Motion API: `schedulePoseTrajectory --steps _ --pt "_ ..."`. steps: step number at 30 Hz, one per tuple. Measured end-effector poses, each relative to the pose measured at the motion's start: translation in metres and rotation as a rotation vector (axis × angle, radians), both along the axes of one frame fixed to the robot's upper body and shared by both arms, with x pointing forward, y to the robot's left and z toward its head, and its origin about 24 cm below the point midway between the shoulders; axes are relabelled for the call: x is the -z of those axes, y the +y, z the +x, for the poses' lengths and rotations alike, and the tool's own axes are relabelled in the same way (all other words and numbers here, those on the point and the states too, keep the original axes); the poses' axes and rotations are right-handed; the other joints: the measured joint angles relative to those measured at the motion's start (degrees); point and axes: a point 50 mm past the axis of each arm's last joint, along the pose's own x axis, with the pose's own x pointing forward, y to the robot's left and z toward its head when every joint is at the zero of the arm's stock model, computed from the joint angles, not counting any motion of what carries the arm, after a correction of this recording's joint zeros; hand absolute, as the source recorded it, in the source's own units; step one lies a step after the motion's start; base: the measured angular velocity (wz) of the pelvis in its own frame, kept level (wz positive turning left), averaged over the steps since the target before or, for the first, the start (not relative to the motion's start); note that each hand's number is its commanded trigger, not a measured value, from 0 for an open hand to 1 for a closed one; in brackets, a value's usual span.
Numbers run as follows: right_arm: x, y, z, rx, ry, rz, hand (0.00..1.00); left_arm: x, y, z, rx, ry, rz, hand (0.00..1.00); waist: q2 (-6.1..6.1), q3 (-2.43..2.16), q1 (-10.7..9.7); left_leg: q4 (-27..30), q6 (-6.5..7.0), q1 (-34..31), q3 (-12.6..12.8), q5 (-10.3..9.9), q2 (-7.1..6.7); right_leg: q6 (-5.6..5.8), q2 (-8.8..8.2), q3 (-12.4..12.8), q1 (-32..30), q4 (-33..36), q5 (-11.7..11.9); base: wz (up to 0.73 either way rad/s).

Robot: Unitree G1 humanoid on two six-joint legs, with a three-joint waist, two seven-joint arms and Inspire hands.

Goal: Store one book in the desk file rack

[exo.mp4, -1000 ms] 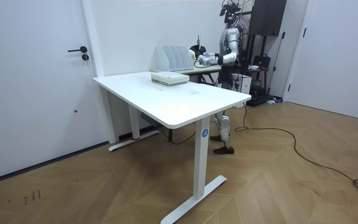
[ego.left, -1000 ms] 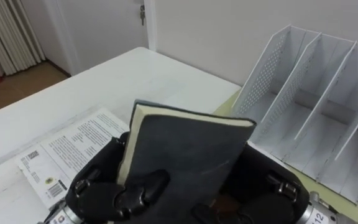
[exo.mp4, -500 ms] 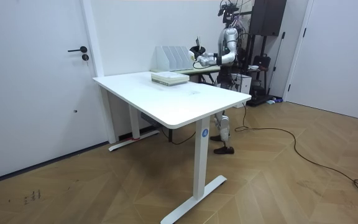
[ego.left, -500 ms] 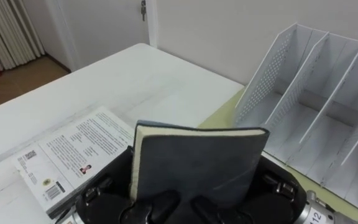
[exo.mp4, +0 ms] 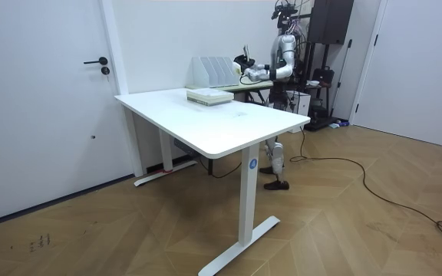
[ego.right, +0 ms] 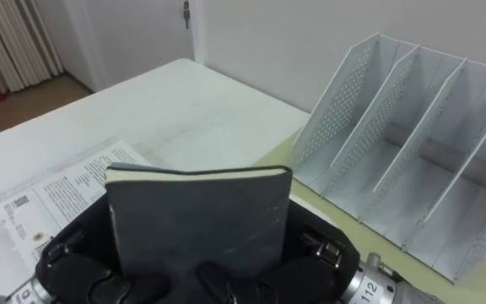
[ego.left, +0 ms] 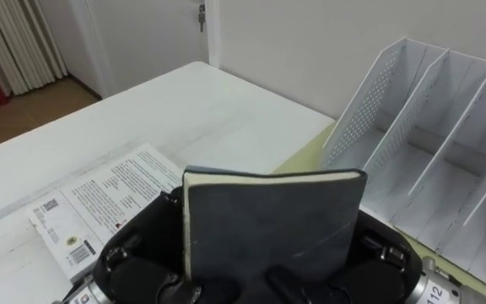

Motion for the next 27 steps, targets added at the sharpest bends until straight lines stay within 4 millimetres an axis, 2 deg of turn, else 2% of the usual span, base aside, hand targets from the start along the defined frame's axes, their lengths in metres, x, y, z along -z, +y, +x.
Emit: schedulePoseTrajectory --steps 8,13,20,23,27 --pt "-0.003 -0.012 0.005 0.119 0.006 -0.001 1.0 0.019 0.009 0.002 -0.112 0.108 0.077 0.0 0.08 -0.01 -0.1 0.0 0.0 0.1 0.0 0.0 -0.01 0.01 0.0 -0.1 0.1 -0.1 0.0 0.0" --pt "-0.004 -0.016 0.007 0.171 0.011 0.0 1.0 0.047 0.019 -0.008 -0.194 0.243 0.146 0.0 0.33 0.02 -1.3 0.0 0.0 0.0 0.1 0.0 -0.11 0.0 0.06 -0.1 0.0 -0.2 0.0 0.0" --pt "-0.008 -0.023 0.011 0.248 0.007 0.003 1.0 0.069 0.026 -0.014 -0.248 0.34 0.257 0.0 0.66 -0.15 -1.4 -0.1 0.0 0.1 0.2 0.0 -0.08 0.0 0.16 0.1 0.0 0.0 0.0 -0.01" --pt "-0.012 -0.024 0.013 0.27 -0.005 0.003 1.0 0.082 0.028 -0.024 -0.278 0.401 0.275 0.0 0.63 -0.14 -2.5 -0.1 0.0 0.3 0.2 0.0 -0.08 0.0 0.14 -0.1 0.2 -0.1 0.0 0.04" --pt "-0.019 -0.035 0.018 0.366 -0.023 0.005 1.0 0.113 0.034 -0.044 -0.321 0.55 0.31 0.0 0.53 -0.1 -3.3 -0.4 0.0 1.3 0.9 0.0 -0.08 0.01 0.17 0.0 0.8 -0.1 0.0 -0.06"
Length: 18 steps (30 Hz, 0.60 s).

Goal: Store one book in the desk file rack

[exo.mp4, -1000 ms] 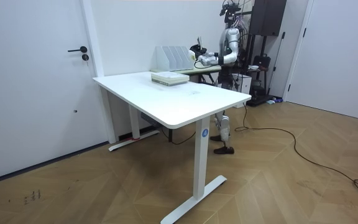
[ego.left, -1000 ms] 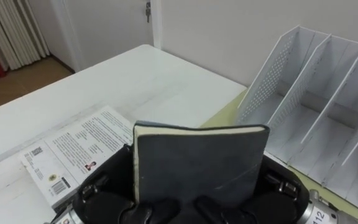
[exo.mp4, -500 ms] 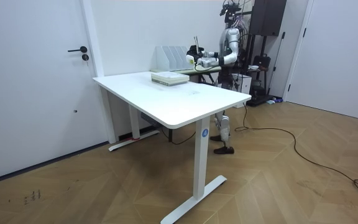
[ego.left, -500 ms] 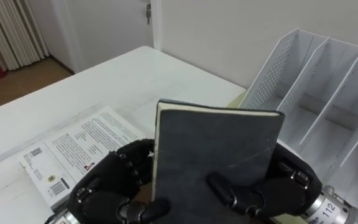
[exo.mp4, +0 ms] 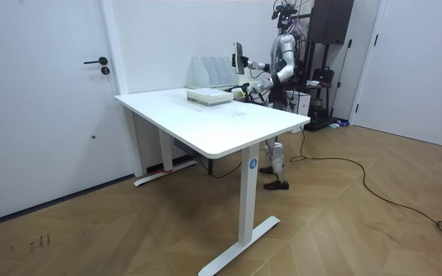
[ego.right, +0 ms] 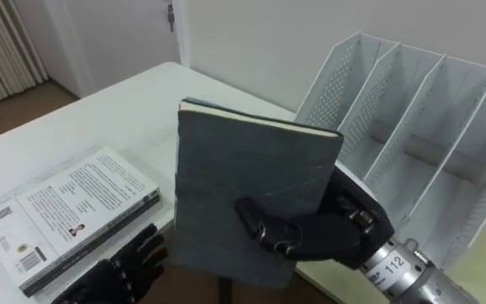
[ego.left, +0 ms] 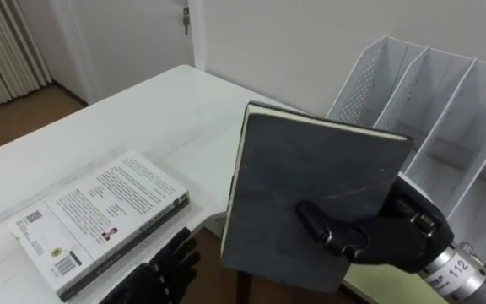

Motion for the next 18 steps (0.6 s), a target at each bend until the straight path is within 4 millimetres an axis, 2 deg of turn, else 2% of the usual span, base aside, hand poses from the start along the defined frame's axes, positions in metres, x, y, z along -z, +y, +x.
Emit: schedulePoseTrajectory --steps 3,9,13,18 --pt "-0.01 -0.008 0.002 0.087 -0.036 -0.024 1.0 0.016 0.006 -0.015 -0.022 0.092 0.058 0.0 -0.49 0.29 -1.1 0.0 0.0 -0.1 0.2 0.0 -0.04 0.0 0.01 0.2 -0.1 -0.2 0.0 0.0" --pt "-0.034 -0.013 0.015 0.272 -0.139 -0.15 1.0 0.038 0.006 -0.039 -0.004 0.208 0.135 0.0 -1.14 0.15 -2.8 0.0 0.0 -0.4 0.6 0.0 -0.07 0.0 0.06 0.5 -0.7 0.0 0.0 -0.05" --pt "-0.051 -0.016 0.015 0.456 -0.257 -0.236 1.0 0.06 0.011 -0.062 -0.041 0.338 0.157 0.0 -1.41 0.01 -2.7 0.0 0.0 -0.4 0.8 0.0 0.04 -0.1 0.36 1.5 -1.0 0.1 0.1 -0.09" --pt "-0.066 -0.02 0.018 0.673 -0.369 -0.37 1.0 0.076 0.012 -0.081 -0.033 0.444 0.218 0.0 -1.3 -0.15 -2.5 -0.1 0.0 -1.1 0.8 0.0 -0.01 -0.07 0.76 1.5 -1.7 0.0 0.2 -0.03"
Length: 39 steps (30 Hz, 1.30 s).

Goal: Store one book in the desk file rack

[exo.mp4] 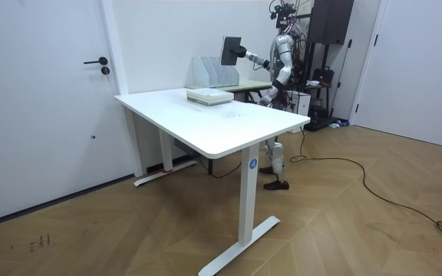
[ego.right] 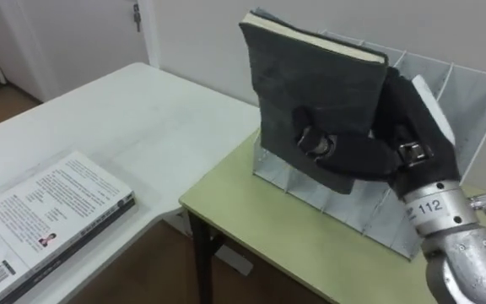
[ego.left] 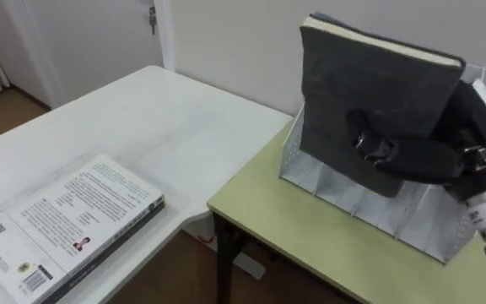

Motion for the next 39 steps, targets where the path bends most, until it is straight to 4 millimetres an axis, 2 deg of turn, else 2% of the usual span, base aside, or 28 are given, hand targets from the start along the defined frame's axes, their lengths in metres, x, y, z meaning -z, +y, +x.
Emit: schedulePoseTrajectory --steps 7,12,17,20,22,26,39 --pt "-0.021 -0.011 0.002 0.198 -0.159 0.059 1.0 0.021 0.009 -0.042 -0.081 0.195 0.111 0.0 -0.03 -0.11 0.1 -0.1 0.0 0.0 -0.1 0.0 0.29 -0.02 0.19 -0.5 0.1 -0.1 0.0 0.0" --pt "-0.026 -0.019 0.008 0.332 -0.218 0.135 1.0 0.025 0.01 -0.055 -0.123 0.247 0.156 0.0 -0.01 -0.1 0.7 -0.2 0.0 -0.1 -0.1 0.0 0.21 -0.07 0.09 -0.8 0.0 -0.1 0.1 0.01" --pt "-0.022 -0.029 0.014 0.45 -0.232 0.186 1.0 0.026 0.01 -0.055 -0.129 0.253 0.174 0.0 -0.01 -0.1 1.5 -0.2 0.0 -0.3 -0.1 0.0 0.08 -0.05 -0.1 -1.6 -0.3 -0.3 0.0 0.08" --pt "-0.03 -0.032 0.017 0.491 -0.274 0.211 1.0 0.027 0.009 -0.057 -0.146 0.26 0.17 0.0 0.22 -0.22 1.5 -0.1 0.02 -0.8 -0.1 0.0 0.02 0.0 -0.17 -1.6 -1.0 -0.1 -0.1 0.0" --pt "-0.04 -0.036 0.018 0.518 -0.317 0.241 1.0 0.028 0.009 -0.059 -0.153 0.271 0.168 0.0 0.26 -0.49 1.4 -0.1 0.02 -0.8 -0.2 0.0 0.03 -0.04 -0.13 -1.7 -0.8 0.0 0.0 0.0" --pt "-0.051 -0.039 0.021 0.575 -0.373 0.3 1.0 0.029 0.009 -0.06 -0.16 0.276 0.171 0.0 0.22 -0.6 1.4 -0.2 0.02 -0.8 -0.2 0.0 0.11 -0.07 -0.09 -1.9 -0.3 0.0 0.0 0.0" --pt "-0.039 -0.051 0.026 0.674 -0.329 0.326 1.0 0.03 0.009 -0.059 -0.172 0.307 0.181 0.0 0.15 -0.6 1.5 -0.4 0.02 -0.6 -0.2 0.0 0.0 -0.02 -0.41 -3.4 0.0 -0.1 -0.1 0.01"
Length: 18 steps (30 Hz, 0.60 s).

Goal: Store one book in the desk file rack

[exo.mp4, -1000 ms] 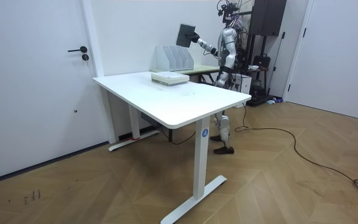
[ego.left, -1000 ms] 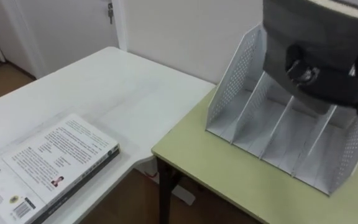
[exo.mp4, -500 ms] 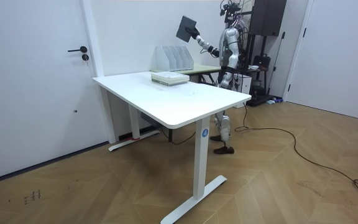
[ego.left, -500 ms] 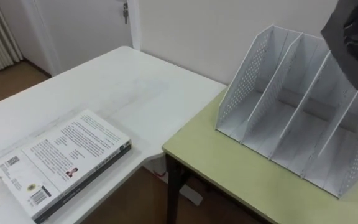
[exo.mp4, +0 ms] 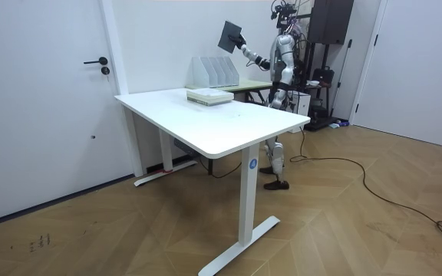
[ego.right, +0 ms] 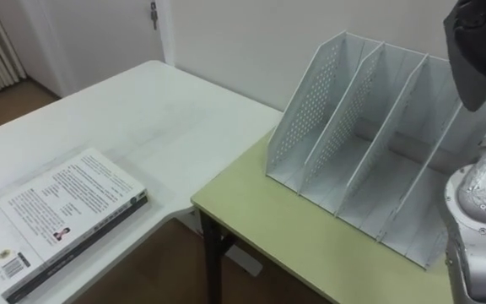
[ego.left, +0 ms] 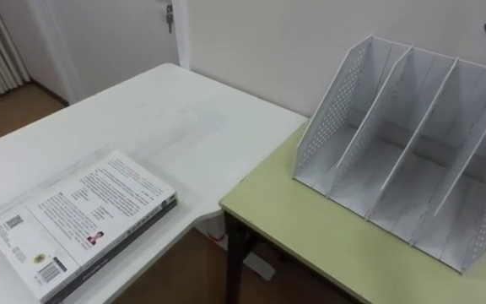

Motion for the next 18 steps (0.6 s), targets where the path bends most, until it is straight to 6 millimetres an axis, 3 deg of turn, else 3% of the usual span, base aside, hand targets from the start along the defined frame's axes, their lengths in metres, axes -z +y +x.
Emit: schedulePoseTrajectory --steps 18 --pt "0.0091 -0.0076 0.0017 0.046 0.026 0.043 1.0 0.0011 0.0007 0.0003 -0.009 0.013 0.011 0.0 0.02 -0.01 0.2 0.0 0.01 -0.2 -0.1 0.0 -0.02 0.09 -0.06 -0.4 0.0 -0.1 -0.1 0.0"
